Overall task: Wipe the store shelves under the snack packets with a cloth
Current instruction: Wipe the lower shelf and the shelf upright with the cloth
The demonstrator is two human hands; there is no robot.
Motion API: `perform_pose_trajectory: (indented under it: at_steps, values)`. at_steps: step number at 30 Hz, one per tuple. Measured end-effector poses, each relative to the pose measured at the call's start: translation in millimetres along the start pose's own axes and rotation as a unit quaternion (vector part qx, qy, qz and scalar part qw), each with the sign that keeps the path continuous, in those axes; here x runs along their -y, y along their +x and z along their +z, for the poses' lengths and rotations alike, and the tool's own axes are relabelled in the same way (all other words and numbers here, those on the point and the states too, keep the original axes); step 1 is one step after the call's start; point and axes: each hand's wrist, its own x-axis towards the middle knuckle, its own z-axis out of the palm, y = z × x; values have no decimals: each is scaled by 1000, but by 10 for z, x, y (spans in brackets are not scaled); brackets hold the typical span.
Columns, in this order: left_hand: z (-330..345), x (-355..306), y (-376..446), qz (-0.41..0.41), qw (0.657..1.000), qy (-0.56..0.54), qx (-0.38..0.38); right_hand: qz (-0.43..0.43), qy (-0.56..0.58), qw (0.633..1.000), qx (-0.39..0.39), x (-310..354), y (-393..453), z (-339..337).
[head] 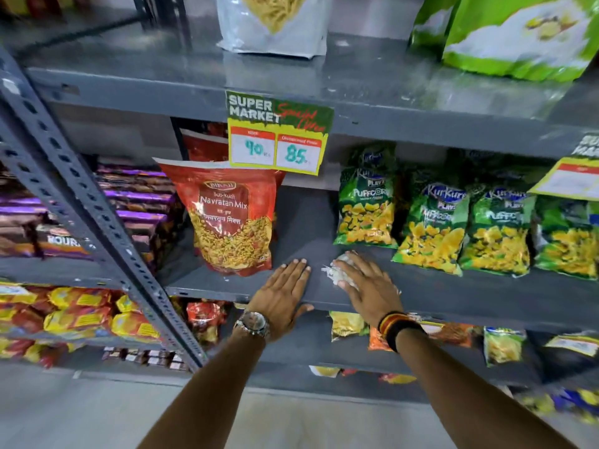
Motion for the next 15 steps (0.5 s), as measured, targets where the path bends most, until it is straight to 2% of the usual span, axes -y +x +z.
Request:
perform_pose_trajectory:
  at_steps: [3, 7, 11, 15]
  values:
    - [-94, -41, -48, -2, 1000, 14, 18, 15, 67, 998, -15, 24, -37, -61]
    - [-465, -174, -343, 16, 1000, -8, 25, 31, 232, 972, -17, 130, -226, -344]
    - [-1153, -273, -845, 31, 998, -15, -51, -34, 327, 944, -4, 391, -524, -890]
    - [-2067, -158, -1297, 25, 989, 9, -143, -148, 353, 924, 5, 798, -669, -1600]
